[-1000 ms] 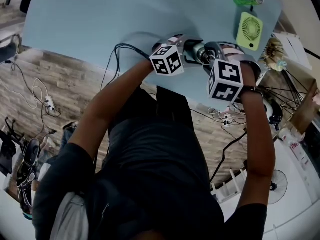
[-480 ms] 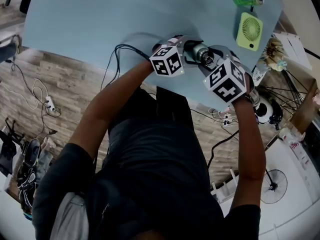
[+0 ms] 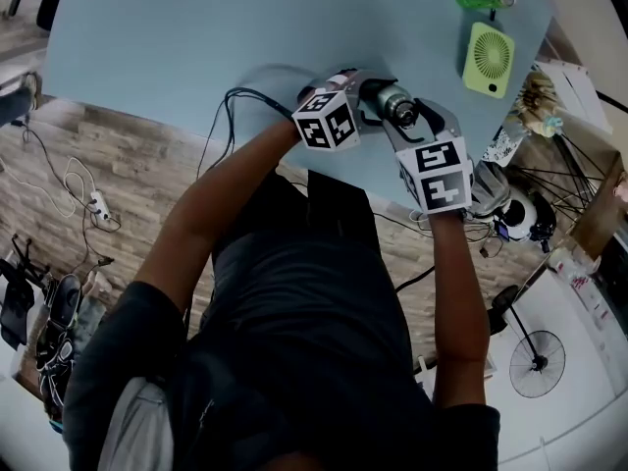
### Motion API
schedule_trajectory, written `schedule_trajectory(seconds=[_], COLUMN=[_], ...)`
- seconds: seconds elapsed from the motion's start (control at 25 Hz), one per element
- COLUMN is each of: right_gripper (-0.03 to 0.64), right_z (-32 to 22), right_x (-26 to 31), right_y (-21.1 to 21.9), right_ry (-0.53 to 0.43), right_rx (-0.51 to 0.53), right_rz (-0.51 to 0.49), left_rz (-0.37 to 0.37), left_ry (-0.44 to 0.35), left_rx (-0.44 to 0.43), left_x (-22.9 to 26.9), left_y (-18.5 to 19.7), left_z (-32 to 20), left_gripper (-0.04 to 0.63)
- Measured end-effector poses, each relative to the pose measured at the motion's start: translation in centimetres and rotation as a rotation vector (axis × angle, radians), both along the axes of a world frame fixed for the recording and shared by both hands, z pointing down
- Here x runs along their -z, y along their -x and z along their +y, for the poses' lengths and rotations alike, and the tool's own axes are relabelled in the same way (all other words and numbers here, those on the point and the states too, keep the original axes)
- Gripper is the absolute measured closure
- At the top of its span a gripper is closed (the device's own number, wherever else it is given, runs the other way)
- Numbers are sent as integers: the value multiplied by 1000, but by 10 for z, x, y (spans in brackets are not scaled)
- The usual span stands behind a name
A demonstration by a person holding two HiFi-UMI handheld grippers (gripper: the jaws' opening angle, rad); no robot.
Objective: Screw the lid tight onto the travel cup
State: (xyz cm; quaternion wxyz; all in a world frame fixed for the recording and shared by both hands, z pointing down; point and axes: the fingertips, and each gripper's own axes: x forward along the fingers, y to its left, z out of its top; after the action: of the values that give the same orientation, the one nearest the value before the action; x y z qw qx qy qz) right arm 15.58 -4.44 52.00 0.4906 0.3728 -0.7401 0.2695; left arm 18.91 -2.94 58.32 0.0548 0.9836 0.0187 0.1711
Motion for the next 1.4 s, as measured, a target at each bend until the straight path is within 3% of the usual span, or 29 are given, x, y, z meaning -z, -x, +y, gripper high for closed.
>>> schedule_trajectory(seconds=[0.2, 0.68, 1.16, 1.4], right_gripper=[362, 362, 359, 359], right_z=[-1, -1, -5, -4], right_x=[-9, -4, -1, 33], right_y=[-4, -3, -1, 4], right_ry=[-49, -26, -47, -69], right_rx=[-82, -81, -26, -5], right_rz=[-20, 5, -59, -111], left_rz=[0, -5, -136, -157], left_ry=[1, -2, -162, -208], left_rx=[-1, -3, -121, -78], left_x=[0, -1, 6, 33], left_y=[0, 0, 20, 60], left_z=[-1, -1, -4, -29], left_gripper=[170, 170, 170, 170])
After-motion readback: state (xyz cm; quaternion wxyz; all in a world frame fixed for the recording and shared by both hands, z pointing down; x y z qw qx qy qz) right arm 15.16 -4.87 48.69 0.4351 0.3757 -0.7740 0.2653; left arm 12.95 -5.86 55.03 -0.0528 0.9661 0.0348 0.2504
